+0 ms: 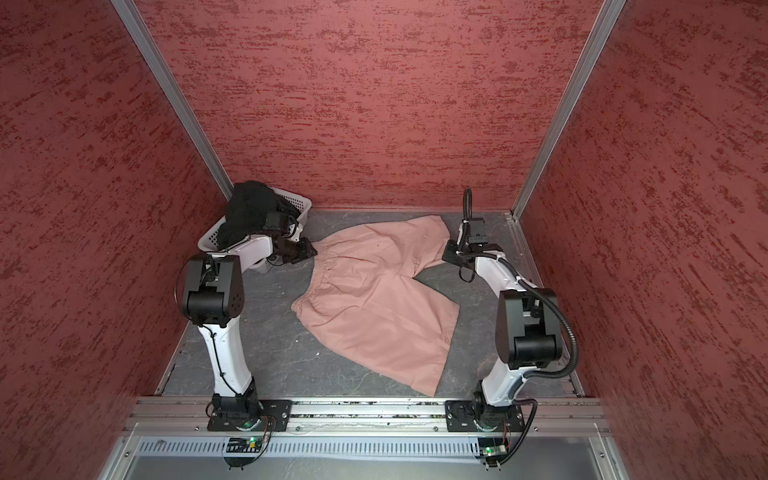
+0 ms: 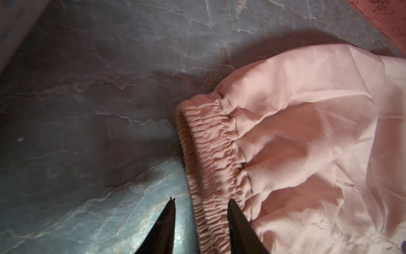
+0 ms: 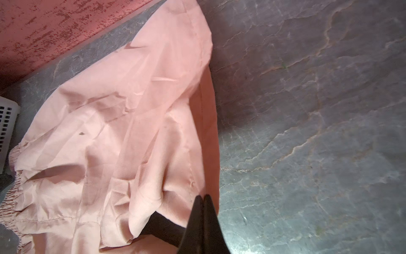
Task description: Fold and stack the shorts
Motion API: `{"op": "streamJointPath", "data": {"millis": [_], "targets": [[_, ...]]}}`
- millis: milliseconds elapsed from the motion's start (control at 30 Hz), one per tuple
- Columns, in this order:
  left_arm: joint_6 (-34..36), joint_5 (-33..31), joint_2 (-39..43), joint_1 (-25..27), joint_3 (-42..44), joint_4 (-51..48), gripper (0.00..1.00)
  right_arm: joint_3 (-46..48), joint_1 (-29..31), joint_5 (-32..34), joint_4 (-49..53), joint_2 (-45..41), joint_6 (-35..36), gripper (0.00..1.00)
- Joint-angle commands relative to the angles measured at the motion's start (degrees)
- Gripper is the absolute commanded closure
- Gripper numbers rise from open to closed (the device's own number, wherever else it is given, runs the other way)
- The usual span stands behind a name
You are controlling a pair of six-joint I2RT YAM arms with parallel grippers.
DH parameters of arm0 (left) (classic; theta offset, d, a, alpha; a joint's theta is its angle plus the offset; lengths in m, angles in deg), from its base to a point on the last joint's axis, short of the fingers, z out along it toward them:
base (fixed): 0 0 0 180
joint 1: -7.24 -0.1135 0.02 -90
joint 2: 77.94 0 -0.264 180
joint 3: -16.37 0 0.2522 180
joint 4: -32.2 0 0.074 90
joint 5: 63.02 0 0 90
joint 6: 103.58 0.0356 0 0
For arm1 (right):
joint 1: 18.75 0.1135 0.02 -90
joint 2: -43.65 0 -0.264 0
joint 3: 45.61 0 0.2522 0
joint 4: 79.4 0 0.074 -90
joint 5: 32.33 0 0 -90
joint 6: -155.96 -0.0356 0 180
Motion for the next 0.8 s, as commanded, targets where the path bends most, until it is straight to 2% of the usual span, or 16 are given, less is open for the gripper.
{"op": "streamJointPath", "data": {"millis": [0,67,100,133,167,200,233,300,333,367,467,567,600,700,767], "targets": [[-0.4,0.1,-1.4,-0.4,-1.3,-1.0,0.6,3.4,-0.5,2.4,4.9,1.5,0.2,1.0],[-0.2,0.1,-1.2,-0.6,-1.2,-1.1,0.6,5.8,-1.1,2.8,4.9,0.3,-0.2,1.0],[-0.2,0.0,-1.2,-0.6,-1.2,-1.2,0.6,6.5,-1.7,3.2,5.0,-0.5,-0.1,0.95],[-0.2,0.1,-1.2,-0.7,-1.4,-1.3,0.6,6.8,-2.1,3.7,5.1,-0.9,-0.1,0.81],[-0.1,0.2,-1.2,-0.7,-1.6,-1.3,0.6,6.6,-2.5,4.2,5.2,-1.5,0.2,0.61],[-0.1,0.5,-1.2,-0.7,-1.9,-1.3,0.59,6.2,-2.8,4.4,5.4,-1.8,0.4,0.5],[-0.1,1.0,-1.2,-0.7,-2.2,-1.2,0.57,5.2,-2.9,4.6,5.6,-2.2,0.8,0.43],[-0.1,2.6,-0.5,-0.5,-2.2,-0.5,0.4,3.2,-3.0,4.7,5.5,-2.6,1.3,0.41],[-0.2,2.8,0.5,-0.4,-1.9,-0.1,0.23,2.2,-3.0,4.2,4.6,-2.7,1.6,0.41],[-0.3,2.8,1.7,-0.2,-1.5,0.2,0.01,1.1,-2.9,3.2,4.0,-2.5,2.0,0.4],[-0.5,1.7,7.0,0.0,0.5,0.0,0.01,-0.8,-2.1,-2.6,4.3,-1.9,3.6,0.39],[-1.9,-2.2,13.9,-0.6,4.2,-2.7,0.01,-0.3,3.3,0.1,8.4,-3.3,6.3,0.38],[-2.7,-2.1,16.0,-1.0,5.8,-4.0,0.01,-0.2,5.9,1.1,10.5,-3.8,7.5,0.38],[-5.6,0.5,23.9,-2.4,15.5,-4.7,0.01,1.7,18.7,4.4,16.8,-7.3,12.9,0.37],[-6.6,-1.5,28.9,-2.5,21.5,-6.5,0.01,4.3,26.5,5.4,19.4,-10.2,13.2,0.36]]}}
